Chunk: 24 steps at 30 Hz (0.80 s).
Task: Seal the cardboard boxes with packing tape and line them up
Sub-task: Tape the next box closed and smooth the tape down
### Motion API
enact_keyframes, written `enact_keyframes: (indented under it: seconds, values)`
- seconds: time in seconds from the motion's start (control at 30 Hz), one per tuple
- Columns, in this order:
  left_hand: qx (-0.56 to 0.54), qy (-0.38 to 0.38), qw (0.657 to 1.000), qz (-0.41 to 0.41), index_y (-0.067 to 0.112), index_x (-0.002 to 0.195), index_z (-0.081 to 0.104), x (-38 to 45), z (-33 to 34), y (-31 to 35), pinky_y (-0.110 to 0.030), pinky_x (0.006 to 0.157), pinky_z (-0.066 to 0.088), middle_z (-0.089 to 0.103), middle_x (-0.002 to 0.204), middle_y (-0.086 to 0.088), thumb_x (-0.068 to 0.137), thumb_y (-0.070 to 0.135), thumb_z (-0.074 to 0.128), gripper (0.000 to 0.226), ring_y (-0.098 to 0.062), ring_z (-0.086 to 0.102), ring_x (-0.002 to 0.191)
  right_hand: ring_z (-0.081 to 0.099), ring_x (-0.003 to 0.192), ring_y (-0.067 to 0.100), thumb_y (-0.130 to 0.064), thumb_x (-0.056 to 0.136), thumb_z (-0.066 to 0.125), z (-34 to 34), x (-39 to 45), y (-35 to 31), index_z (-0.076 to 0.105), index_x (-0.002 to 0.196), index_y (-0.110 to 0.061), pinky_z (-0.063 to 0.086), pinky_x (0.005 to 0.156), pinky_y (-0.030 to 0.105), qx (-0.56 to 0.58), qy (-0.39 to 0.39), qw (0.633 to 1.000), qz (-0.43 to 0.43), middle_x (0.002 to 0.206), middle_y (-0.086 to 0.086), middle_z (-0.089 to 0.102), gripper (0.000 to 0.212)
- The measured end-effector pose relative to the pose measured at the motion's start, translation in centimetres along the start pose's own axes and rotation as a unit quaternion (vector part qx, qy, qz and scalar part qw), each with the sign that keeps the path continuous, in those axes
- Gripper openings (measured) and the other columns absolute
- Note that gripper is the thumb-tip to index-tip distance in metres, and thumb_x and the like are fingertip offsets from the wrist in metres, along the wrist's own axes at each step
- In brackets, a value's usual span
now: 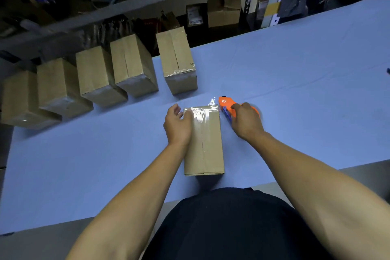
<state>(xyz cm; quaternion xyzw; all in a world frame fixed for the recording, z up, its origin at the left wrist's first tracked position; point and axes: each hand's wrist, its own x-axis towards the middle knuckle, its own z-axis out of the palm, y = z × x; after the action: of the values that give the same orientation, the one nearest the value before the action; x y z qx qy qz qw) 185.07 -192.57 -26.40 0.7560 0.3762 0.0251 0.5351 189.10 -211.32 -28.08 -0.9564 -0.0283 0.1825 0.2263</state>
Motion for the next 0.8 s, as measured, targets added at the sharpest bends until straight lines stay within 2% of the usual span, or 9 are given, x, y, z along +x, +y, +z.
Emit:
enact_keyframes:
  seconds: [0.03, 0.1, 0.2, 0.3, 0.37, 0.4, 0.47, 0.57, 0.8]
  values:
    - [-0.002, 0.018, 1.0, -0.009, 0.015, 0.131, 0.059, 0.3, -0.1, 0.0, 0.004, 0.069, 0.036, 0.065, 0.124, 0.005, 0.089, 0.022, 0.068, 0.044, 0.006, 0.06, 0.09, 0.059, 0.093, 0.036, -0.009, 0.093, 0.052, -0.4, -0.2, -0.4, 0.064, 0.118, -0.006, 0.036, 0.067, 0.033, 0.029, 0.041, 0.999, 0.003, 0.107, 0.019, 0.06, 0.027]
    - [0.002, 0.034, 0.999, -0.013, 0.016, 0.116, 0.069, 0.7, -0.3, 0.0, -0.003, 0.069, 0.04, 0.07, 0.108, 0.007, 0.085, 0.023, 0.071, 0.032, 0.0, 0.063, 0.086, 0.059, 0.086, 0.034, -0.013, 0.095, 0.051, -1.2, -0.6, -1.4, 0.068, 0.095, -0.005, 0.038, 0.065, 0.035, 0.1, 0.087, 0.991, -0.011, 0.093, 0.015, 0.066, 0.019]
    - [0.003, 0.024, 0.999, -0.024, 0.027, 0.087, 0.071, 0.4, -0.2, 0.4, -0.01, 0.067, 0.042, 0.068, 0.08, 0.02, 0.084, 0.026, 0.072, 0.003, -0.006, 0.067, 0.084, 0.051, 0.066, 0.028, -0.014, 0.092, 0.051, -1.8, -1.4, -3.0, 0.062, 0.073, 0.0, 0.04, 0.064, 0.039, 0.166, 0.075, 0.983, -0.018, 0.068, 0.014, 0.06, 0.026]
    - [0.002, 0.024, 1.0, -0.008, 0.035, 0.07, 0.066, -0.1, -0.4, 0.7, -0.007, 0.058, 0.039, 0.063, 0.066, 0.025, 0.084, 0.023, 0.07, 0.019, -0.001, 0.065, 0.076, 0.028, 0.058, 0.019, -0.011, 0.089, 0.055, -1.7, -2.3, -4.6, 0.045, 0.055, -0.005, 0.023, 0.056, 0.035, 0.23, 0.088, 0.969, 0.0, 0.054, 0.008, 0.033, 0.036]
    - [-0.011, 0.033, 0.999, 0.005, 0.035, 0.072, 0.067, -0.3, -1.0, 1.3, -0.01, 0.061, 0.041, 0.063, 0.066, 0.025, 0.084, 0.023, 0.071, 0.017, 0.001, 0.064, 0.073, 0.03, 0.058, 0.02, -0.013, 0.089, 0.059, -1.8, -2.8, -5.7, 0.047, 0.054, -0.007, 0.026, 0.056, 0.033, 0.258, 0.1, 0.961, 0.015, 0.053, 0.004, 0.036, 0.037]
    - [-0.019, 0.037, 0.999, 0.02, 0.034, 0.073, 0.068, -0.4, -1.3, 1.8, -0.011, 0.063, 0.043, 0.063, 0.065, 0.026, 0.084, 0.024, 0.071, 0.015, 0.004, 0.063, 0.071, 0.041, 0.059, 0.021, -0.015, 0.089, 0.061, -2.0, -2.8, -6.2, 0.058, 0.058, -0.006, 0.035, 0.059, 0.034, 0.274, 0.111, 0.955, 0.024, 0.055, 0.004, 0.049, 0.032]
    - [-0.04, 0.043, 0.996, 0.062, 0.035, 0.073, 0.069, -0.2, -2.0, 3.2, -0.013, 0.066, 0.048, 0.066, 0.066, 0.025, 0.083, 0.025, 0.073, 0.015, 0.008, 0.064, 0.07, 0.064, 0.078, 0.017, -0.022, 0.089, 0.066, -3.1, -2.5, -7.4, 0.077, 0.081, -0.009, 0.049, 0.078, 0.034, 0.298, 0.143, 0.943, 0.038, 0.079, 0.002, 0.073, 0.019]
    - [-0.109, 0.048, 0.987, 0.107, 0.025, 0.085, 0.074, 0.6, -3.0, 5.7, -0.014, 0.074, 0.053, 0.074, 0.079, 0.014, 0.083, 0.022, 0.076, 0.004, 0.005, 0.069, 0.077, 0.068, 0.087, 0.013, -0.026, 0.087, 0.069, -4.8, -1.7, -9.6, 0.078, 0.091, -0.014, 0.053, 0.084, 0.037, 0.35, 0.183, 0.918, 0.035, 0.088, -0.004, 0.075, 0.016]
    - [-0.229, 0.031, 0.966, 0.112, 0.015, 0.099, 0.074, 0.5, -4.4, 4.8, -0.022, 0.086, 0.057, 0.077, 0.097, 0.0, 0.083, 0.01, 0.078, 0.018, -0.007, 0.073, 0.093, 0.067, 0.083, 0.0, -0.019, 0.086, 0.07, -4.0, -2.0, -11.2, 0.074, 0.088, -0.017, 0.054, 0.083, 0.029, 0.38, 0.226, 0.897, -0.002, 0.084, -0.014, 0.072, 0.005]
